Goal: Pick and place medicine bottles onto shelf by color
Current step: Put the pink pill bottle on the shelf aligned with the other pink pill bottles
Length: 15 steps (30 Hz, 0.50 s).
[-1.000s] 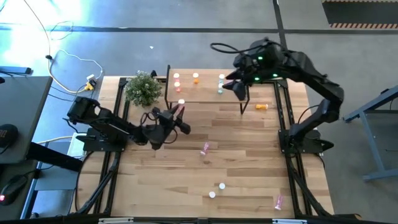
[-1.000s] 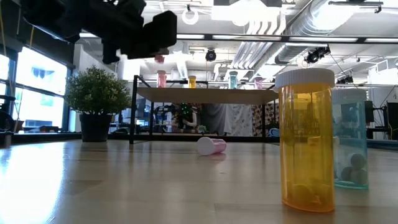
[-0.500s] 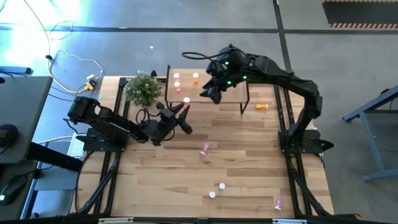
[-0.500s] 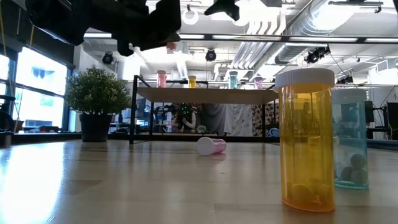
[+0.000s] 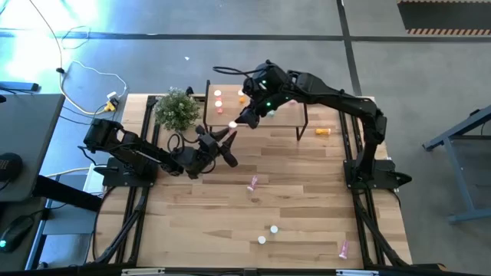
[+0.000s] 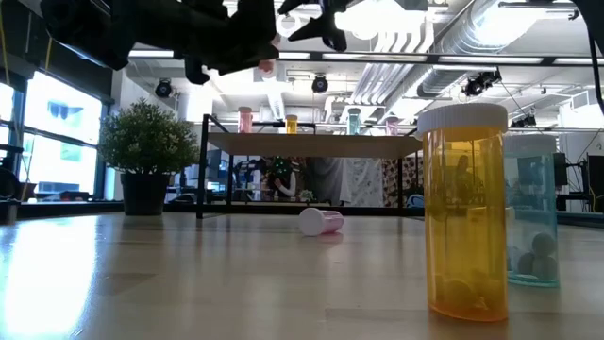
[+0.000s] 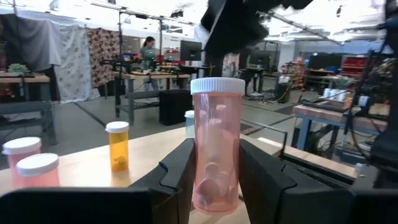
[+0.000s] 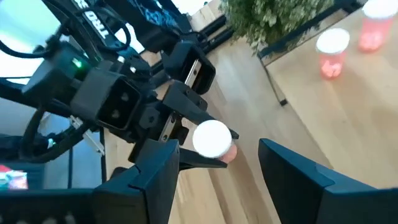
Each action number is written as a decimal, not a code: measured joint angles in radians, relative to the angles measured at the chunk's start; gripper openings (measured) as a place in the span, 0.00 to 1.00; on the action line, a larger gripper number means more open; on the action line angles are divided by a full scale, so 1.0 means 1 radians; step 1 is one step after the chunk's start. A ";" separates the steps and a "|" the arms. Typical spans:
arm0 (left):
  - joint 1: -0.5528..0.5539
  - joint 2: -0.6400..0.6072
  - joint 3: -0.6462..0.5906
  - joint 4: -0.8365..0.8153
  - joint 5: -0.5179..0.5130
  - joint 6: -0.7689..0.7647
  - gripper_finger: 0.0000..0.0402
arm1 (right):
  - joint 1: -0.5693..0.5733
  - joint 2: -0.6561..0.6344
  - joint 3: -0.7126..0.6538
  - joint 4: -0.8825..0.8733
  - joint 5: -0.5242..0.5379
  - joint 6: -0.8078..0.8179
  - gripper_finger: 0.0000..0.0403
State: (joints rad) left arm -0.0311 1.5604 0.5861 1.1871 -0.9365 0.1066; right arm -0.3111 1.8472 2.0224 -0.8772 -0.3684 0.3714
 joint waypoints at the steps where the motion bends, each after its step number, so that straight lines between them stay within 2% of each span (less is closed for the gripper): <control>1: 0.000 0.000 0.000 0.003 0.006 0.001 0.24 | 0.002 0.006 0.000 0.000 -0.008 0.009 0.52; 15: 0.001 0.000 0.001 0.022 0.035 0.002 0.24 | 0.011 0.037 0.000 0.014 -0.079 0.049 0.52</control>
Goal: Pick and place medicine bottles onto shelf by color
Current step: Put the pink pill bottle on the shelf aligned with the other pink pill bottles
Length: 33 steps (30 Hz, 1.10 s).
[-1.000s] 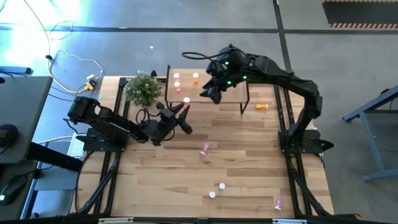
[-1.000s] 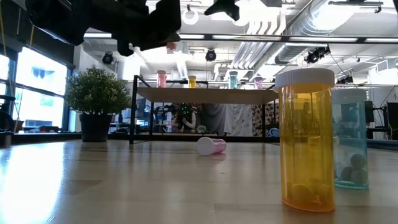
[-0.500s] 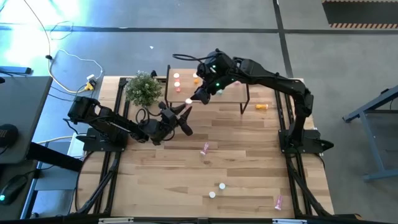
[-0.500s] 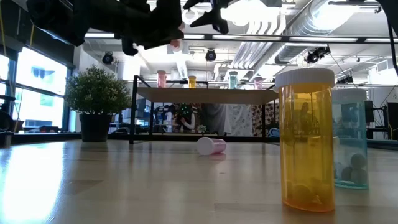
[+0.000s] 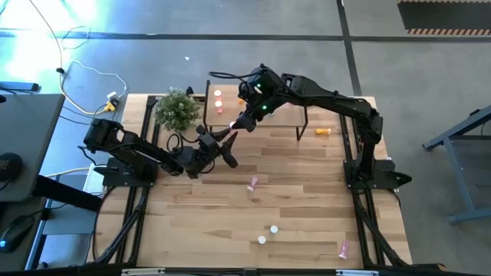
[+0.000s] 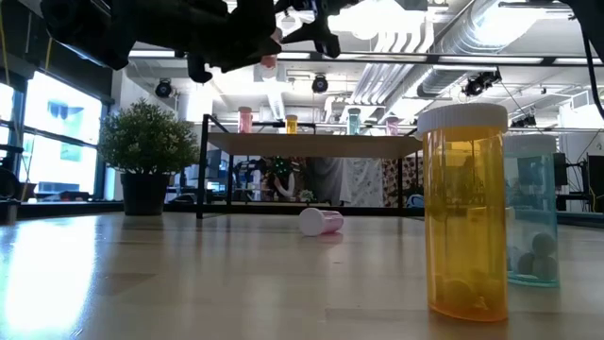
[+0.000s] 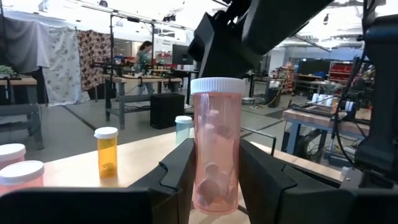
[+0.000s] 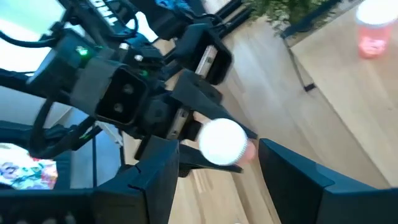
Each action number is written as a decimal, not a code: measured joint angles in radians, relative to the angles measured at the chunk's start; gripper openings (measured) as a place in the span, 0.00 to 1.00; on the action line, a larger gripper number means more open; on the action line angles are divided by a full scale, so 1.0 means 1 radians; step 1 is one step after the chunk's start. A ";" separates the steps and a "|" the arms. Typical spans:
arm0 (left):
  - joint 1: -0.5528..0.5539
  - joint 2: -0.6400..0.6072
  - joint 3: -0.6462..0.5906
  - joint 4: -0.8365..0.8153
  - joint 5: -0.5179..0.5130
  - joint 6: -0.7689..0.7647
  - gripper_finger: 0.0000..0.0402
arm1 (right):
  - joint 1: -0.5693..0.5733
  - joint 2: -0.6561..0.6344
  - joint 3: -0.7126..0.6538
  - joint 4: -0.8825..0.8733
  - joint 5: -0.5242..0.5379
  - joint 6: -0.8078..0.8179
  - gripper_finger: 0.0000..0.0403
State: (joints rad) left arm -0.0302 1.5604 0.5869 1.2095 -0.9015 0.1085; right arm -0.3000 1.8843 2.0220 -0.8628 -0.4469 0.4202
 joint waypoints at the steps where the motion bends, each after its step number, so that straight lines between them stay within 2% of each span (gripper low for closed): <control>1: 0.003 0.000 0.000 0.000 0.002 0.000 0.24 | 0.003 0.002 0.000 0.009 -0.004 0.001 0.52; 22: 0.018 0.000 0.000 0.003 0.015 -0.002 0.24 | 0.015 0.003 0.000 0.036 -0.044 0.025 0.52; 33: 0.019 0.000 0.000 0.001 -0.016 0.008 0.24 | 0.012 0.003 0.000 0.059 -0.056 0.018 0.52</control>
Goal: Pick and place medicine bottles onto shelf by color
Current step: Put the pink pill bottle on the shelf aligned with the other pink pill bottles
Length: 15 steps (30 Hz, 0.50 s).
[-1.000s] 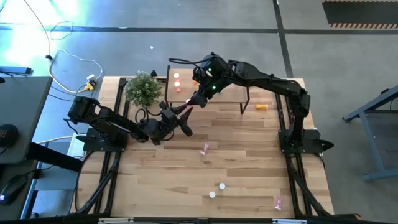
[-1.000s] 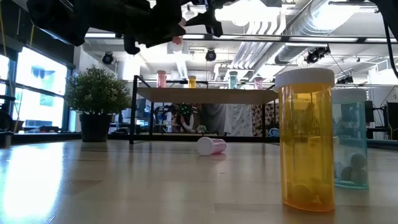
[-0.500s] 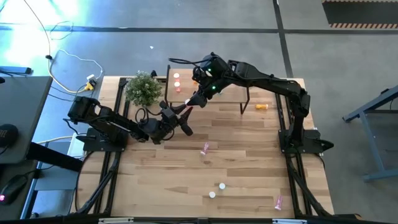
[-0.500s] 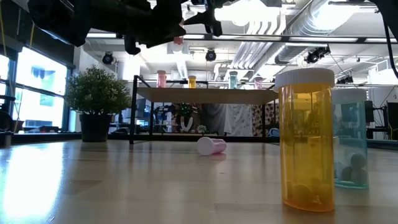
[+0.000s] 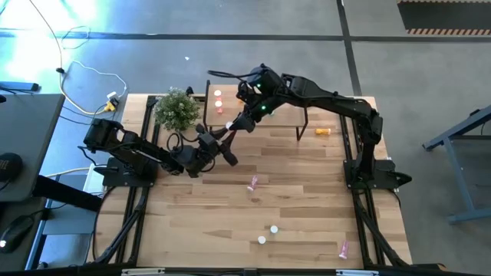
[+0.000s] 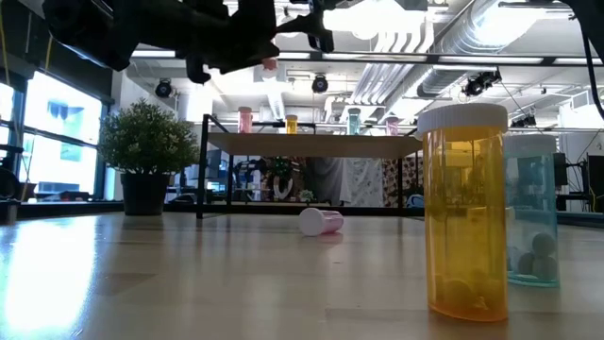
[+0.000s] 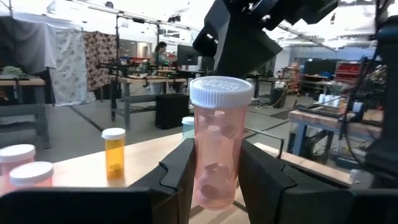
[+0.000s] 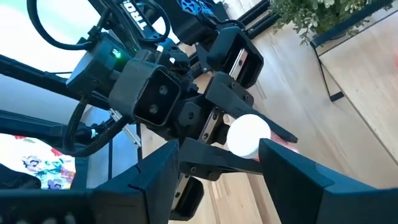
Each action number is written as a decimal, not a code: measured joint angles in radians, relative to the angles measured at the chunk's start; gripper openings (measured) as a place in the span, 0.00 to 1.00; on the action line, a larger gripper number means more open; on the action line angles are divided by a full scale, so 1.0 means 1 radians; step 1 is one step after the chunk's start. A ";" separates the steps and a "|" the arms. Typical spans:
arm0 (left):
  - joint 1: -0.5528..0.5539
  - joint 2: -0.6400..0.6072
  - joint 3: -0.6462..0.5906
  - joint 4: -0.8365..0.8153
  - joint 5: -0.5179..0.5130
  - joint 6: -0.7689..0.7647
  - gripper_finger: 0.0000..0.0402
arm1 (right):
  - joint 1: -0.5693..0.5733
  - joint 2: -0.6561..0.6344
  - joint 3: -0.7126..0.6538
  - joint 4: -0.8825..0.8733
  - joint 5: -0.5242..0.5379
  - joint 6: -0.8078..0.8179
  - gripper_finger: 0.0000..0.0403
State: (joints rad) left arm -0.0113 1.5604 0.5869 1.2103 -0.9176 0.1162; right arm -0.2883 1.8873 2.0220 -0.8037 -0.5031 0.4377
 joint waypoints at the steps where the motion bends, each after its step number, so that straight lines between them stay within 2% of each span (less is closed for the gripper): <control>1: 0.000 0.000 0.000 0.000 -0.016 0.011 0.24 | -0.005 -0.001 0.000 0.001 -0.002 -0.001 0.52; 8: -0.004 -0.011 -0.008 0.010 -0.138 0.060 0.24 | -0.050 -0.045 0.000 0.001 -0.006 -0.035 0.52; 15: -0.010 -0.045 -0.087 0.016 -0.208 -0.050 0.24 | -0.110 -0.138 0.000 -0.007 -0.005 -0.079 0.52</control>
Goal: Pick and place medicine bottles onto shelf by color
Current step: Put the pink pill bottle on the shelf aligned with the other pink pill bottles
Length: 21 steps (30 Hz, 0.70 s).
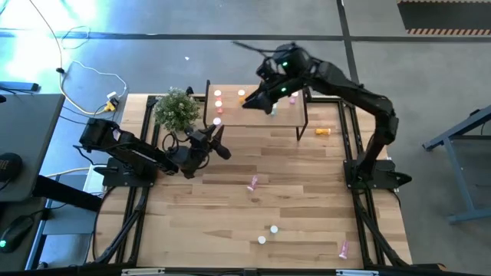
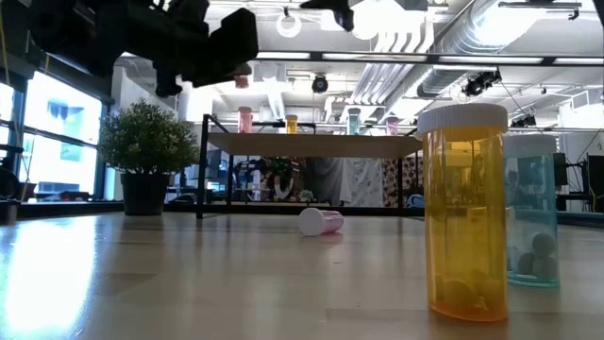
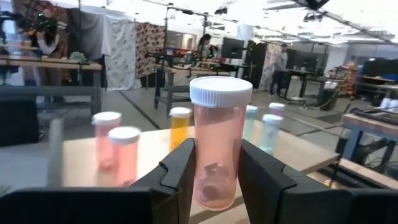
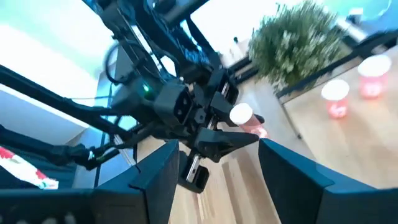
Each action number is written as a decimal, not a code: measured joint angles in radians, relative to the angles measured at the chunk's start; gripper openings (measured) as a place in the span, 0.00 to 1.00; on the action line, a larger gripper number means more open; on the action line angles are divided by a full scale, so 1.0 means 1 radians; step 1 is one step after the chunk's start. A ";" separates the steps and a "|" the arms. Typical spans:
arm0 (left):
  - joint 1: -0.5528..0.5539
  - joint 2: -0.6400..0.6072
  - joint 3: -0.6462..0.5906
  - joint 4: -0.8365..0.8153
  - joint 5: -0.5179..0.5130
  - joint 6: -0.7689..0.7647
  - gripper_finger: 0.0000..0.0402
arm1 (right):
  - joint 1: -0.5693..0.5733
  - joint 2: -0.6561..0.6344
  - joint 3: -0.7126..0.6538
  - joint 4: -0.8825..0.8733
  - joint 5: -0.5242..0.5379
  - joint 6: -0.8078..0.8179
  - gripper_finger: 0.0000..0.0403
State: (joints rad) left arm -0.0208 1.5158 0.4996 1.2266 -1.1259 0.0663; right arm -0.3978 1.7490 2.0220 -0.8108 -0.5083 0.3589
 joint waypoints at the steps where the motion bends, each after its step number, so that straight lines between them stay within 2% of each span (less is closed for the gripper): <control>1: 0.000 -0.001 -0.007 0.000 -0.007 -0.001 0.24 | -0.006 -0.012 0.000 0.002 0.001 -0.002 0.52; 9: 0.005 0.000 -0.029 -0.017 -0.023 -0.010 0.24 | -0.043 -0.077 0.000 0.001 0.009 -0.027 0.52; 17: 0.064 0.000 -0.029 -0.071 -0.030 -0.027 0.24 | -0.047 -0.085 0.001 -0.014 0.010 -0.051 0.52; 21: 0.095 0.000 -0.029 -0.133 0.018 -0.083 0.24 | -0.047 -0.085 0.001 -0.016 0.011 -0.051 0.52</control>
State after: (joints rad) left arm 0.0742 1.5162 0.4706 1.0932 -1.1082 -0.0167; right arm -0.4450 1.6642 2.0228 -0.8268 -0.4973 0.3084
